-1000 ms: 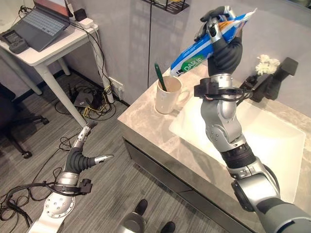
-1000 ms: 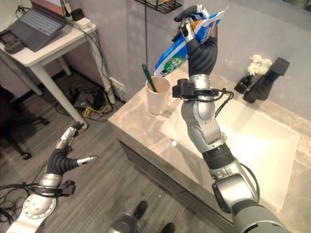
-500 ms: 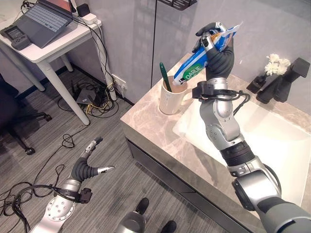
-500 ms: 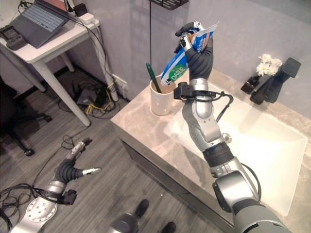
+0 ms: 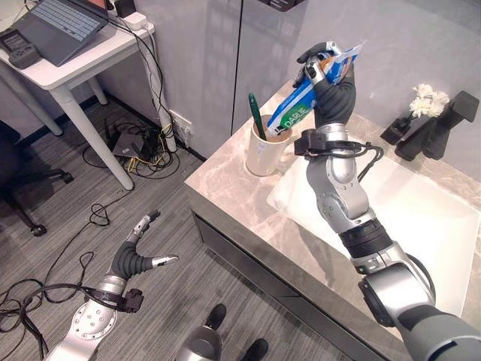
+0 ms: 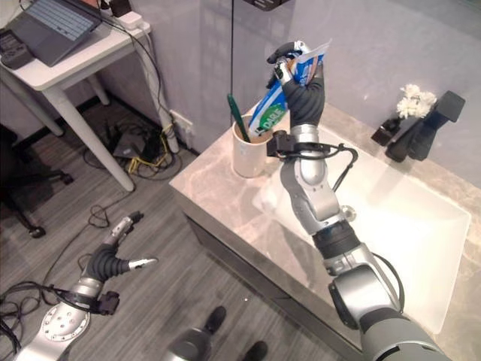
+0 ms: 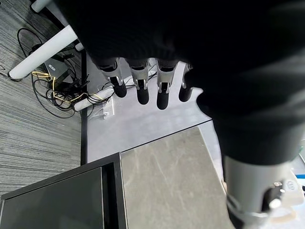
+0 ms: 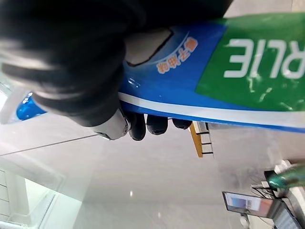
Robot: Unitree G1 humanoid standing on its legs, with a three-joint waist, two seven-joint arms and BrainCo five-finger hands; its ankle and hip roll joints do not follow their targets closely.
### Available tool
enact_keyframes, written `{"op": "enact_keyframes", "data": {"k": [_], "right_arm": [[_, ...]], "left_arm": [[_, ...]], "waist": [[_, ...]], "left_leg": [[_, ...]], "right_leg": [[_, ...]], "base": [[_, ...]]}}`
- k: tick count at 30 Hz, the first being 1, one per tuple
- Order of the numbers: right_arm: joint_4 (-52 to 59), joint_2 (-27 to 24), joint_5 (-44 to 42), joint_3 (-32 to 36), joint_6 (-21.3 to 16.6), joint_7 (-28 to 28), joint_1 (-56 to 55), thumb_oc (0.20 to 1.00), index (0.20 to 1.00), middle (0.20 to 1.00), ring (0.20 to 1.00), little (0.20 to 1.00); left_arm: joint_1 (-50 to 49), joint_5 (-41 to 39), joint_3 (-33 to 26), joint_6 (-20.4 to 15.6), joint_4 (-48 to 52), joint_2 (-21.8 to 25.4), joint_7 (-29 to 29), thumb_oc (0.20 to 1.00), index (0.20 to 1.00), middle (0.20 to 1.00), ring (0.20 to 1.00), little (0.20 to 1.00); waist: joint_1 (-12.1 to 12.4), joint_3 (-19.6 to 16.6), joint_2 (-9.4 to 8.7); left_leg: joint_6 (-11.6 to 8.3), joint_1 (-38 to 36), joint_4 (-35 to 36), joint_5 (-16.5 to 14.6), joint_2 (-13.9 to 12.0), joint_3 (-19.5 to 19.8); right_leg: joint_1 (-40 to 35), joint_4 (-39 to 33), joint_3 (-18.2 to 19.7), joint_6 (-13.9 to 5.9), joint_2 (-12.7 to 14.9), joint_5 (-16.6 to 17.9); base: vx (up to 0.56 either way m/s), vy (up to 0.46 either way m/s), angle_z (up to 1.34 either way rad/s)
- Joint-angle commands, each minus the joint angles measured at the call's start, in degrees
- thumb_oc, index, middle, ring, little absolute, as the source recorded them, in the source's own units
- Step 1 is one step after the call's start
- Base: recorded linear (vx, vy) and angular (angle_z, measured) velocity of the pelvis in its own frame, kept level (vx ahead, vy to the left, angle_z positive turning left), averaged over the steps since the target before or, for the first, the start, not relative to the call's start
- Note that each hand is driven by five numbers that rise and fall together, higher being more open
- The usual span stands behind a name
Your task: Put brush and paste in cup on sink, flatten towel.
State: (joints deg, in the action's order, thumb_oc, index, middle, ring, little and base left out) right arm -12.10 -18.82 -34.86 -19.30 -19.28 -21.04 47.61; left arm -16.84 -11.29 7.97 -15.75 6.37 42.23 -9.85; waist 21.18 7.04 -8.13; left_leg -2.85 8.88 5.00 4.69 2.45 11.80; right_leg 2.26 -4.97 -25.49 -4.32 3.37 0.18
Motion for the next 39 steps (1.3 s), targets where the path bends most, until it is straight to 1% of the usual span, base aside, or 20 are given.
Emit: {"op": "enact_keyframes", "data": {"k": [1,4,6,11,29,36,37,38,39], "right_arm": [[1.7,-3.1,2.7,-1.4,-1.7,0.4,6.4,0.2,0.2,0.2,0.2,0.2],[2.2,-4.7,5.4,-2.6,-0.9,0.3,6.9,0.2,0.2,0.2,0.2,0.2],[2.0,-4.8,5.7,-2.8,-0.9,0.4,7.0,0.2,0.2,0.2,0.2,0.2],[0.9,-4.3,6.0,-3.3,-0.8,0.4,7.3,0.2,0.2,0.2,0.2,0.2],[-1.8,-3.2,8.6,-5.6,0.5,0.6,7.2,0.2,0.2,0.2,0.2,0.2],[-4.9,-2.0,8.5,-6.3,1.0,0.7,7.6,0.2,0.2,0.2,0.2,0.2],[-5.1,-1.9,8.3,-6.5,0.9,0.8,7.7,0.489,0.489,0.489,0.489,0.489],[-5.3,-1.8,8.2,-6.5,0.9,0.9,7.8,0.884,0.884,0.884,0.884,0.884],[-5.8,-1.6,8.3,-6.5,0.9,0.6,7.9,1.0,1.0,1.0,1.0,1.0]], "left_arm": [[-1.1,-0.9,1.0,-1.6,2.8,2.8,0.0,1.0,1.0,1.0,1.0,1.0],[-1.3,-0.9,0.9,-1.7,3.0,2.9,0.1,1.0,1.0,1.0,1.0,1.0],[-1.3,-0.8,0.9,-1.7,3.1,2.9,0.1,1.0,1.0,1.0,1.0,1.0],[-1.0,-0.6,1.3,-1.8,2.9,3.0,-0.1,1.0,1.0,1.0,1.0,1.0],[-0.4,-0.1,2.2,-1.8,2.6,2.8,-0.7,1.0,1.0,1.0,1.0,1.0],[-0.3,-0.1,2.7,-1.8,2.5,3.0,-0.7,1.0,1.0,1.0,1.0,1.0],[-0.3,-0.1,2.7,-1.8,2.5,3.1,-0.6,1.0,1.0,1.0,1.0,1.0],[-0.3,-0.1,2.7,-1.8,2.5,3.1,-0.6,1.0,1.0,1.0,1.0,1.0],[-0.2,-0.1,2.8,-1.8,2.4,3.1,-0.6,1.0,1.0,1.0,1.0,1.0]], "waist": [[-0.3,-3.7,-1.72],[-0.3,-3.4,-2.24],[-0.3,-3.4,-2.36],[-0.2,-3.1,-3.06],[-0.2,-2.4,-3.89],[-0.2,-2.1,-4.38],[-0.3,-2.1,-4.43],[-0.3,-2.1,-4.45],[-0.3,-2.1,-4.52]], "left_leg": [[-0.3,1.6,0.0,-0.7,-1.6,-0.1],[-0.3,1.7,0.0,-0.7,-1.6,0.1],[-0.29,1.8,0.0,-0.7,-1.6,0.1],[-0.23,1.9,0.0,-0.8,-1.7,0.1],[-0.15,2.2,0.0,-0.8,-1.9,0.0],[-0.11,2.4,0.0,-0.7,-2.0,0.0],[-0.13,2.4,0.0,-0.7,-2.0,0.0],[-0.13,2.4,0.0,-0.7,-2.1,-0.1],[-0.13,2.4,0.0,-0.7,-2.1,-0.1]], "right_leg": [[-1.6,0.0,3.7,-4.31,4.9,1.8],[-1.4,0.0,3.6,-4.33,4.9,1.9],[-1.3,0.0,3.6,-4.33,4.8,1.8],[-1.3,0.0,3.6,-4.33,4.8,2.0],[-0.6,0.0,4.0,-4.31,4.6,2.3],[-0.1,0.0,4.1,-4.25,4.4,2.5],[-0.1,0.0,4.1,-4.24,4.4,2.6],[0.0,0.0,4.2,-4.24,4.4,2.6],[0.0,0.0,4.2,-4.23,4.4,2.7]], "base": [[0.0,0.0,0.0],[0.0,0.0,0.0],[0.0,0.0,0.0],[0.0,0.0,0.0],[0.0,0.0,0.0],[0.0,0.0,0.0],[0.0,0.0,0.0],[0.0,0.0,0.0],[0.0,0.0,0.0]]}}
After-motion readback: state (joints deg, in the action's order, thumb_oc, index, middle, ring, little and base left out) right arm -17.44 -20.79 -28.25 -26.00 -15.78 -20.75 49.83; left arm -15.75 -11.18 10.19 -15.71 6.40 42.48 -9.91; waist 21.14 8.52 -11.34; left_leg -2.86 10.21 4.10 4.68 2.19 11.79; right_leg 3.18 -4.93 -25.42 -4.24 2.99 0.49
